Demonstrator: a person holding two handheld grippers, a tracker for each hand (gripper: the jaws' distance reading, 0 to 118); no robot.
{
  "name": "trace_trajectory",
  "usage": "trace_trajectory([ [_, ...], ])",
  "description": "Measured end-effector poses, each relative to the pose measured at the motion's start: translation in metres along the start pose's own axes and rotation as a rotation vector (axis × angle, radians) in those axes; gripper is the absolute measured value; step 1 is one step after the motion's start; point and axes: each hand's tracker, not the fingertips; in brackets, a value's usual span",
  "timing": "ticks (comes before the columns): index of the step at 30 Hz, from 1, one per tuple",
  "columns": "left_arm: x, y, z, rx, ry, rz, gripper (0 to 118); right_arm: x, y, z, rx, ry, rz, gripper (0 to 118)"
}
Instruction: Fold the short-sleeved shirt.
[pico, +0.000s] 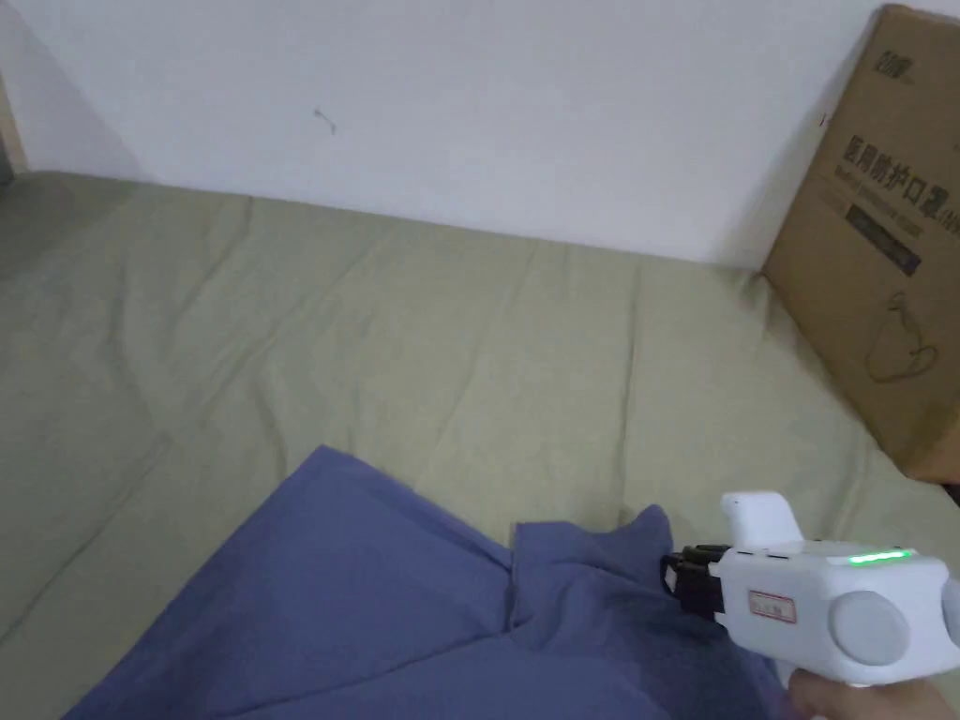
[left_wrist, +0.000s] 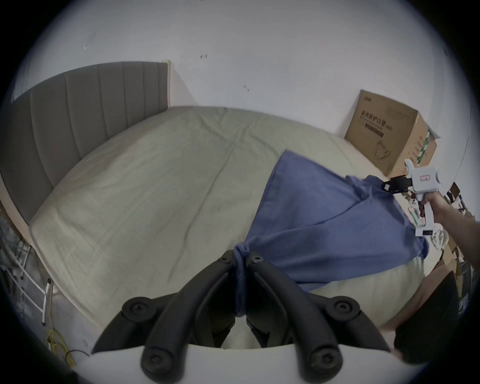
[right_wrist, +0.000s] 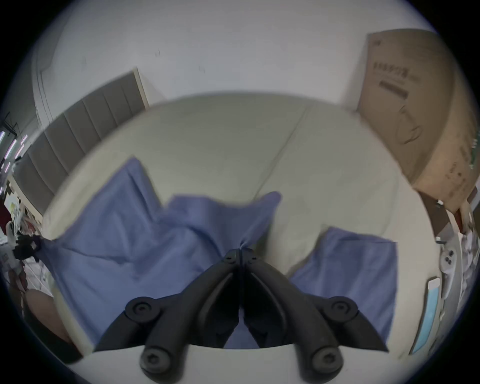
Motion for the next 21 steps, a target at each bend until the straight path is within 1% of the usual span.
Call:
trace_trajectory([
  [2, 0.002, 0.019, 0.017, 0.049, -0.032, 0.01, 5, -0.001, 0.01, 0.056, 0.106, -0.005, -0.036, 0],
  [4, 0.008, 0.043, 0.038, 0.107, -0.045, -0.03, 5, -0.002, 0.021, 0.125, 0.196, -0.031, -0.025, 0],
  [5, 0.014, 0.056, 0.05, 0.146, -0.052, -0.051, 5, 0.01, 0.025, 0.147, 0.234, -0.028, -0.021, 0],
  [8, 0.026, 0.094, 0.089, 0.263, -0.109, -0.066, 5, 0.011, 0.028, 0.247, 0.379, -0.034, -0.052, 0],
  [9, 0.031, 0.108, 0.101, 0.298, -0.128, -0.065, 5, 0.013, 0.027, 0.275, 0.418, -0.045, -0.044, 0],
  [12, 0.044, 0.143, 0.133, 0.373, -0.149, -0.107, 5, 0.008, 0.028, 0.354, 0.512, -0.118, -0.004, 0],
  [14, 0.054, 0.166, 0.155, 0.411, -0.172, -0.123, 5, 0.009, 0.029, 0.392, 0.58, -0.13, -0.017, 0],
  [16, 0.064, 0.186, 0.175, 0.467, -0.196, -0.147, 5, 0.008, 0.038, 0.425, 0.637, -0.13, 0.009, 0],
  [18, 0.072, 0.21, 0.188, 0.484, -0.195, -0.153, 5, 0.009, 0.054, 0.444, 0.665, -0.17, 0.029, 0],
  [19, 0.075, 0.222, 0.191, 0.492, -0.197, -0.151, 5, 0.01, 0.066, 0.449, 0.666, -0.174, 0.041, 0],
  [21, 0.079, 0.247, 0.191, 0.498, -0.205, -0.155, 5, 0.008, 0.09, 0.451, 0.687, -0.206, 0.059, 0],
])
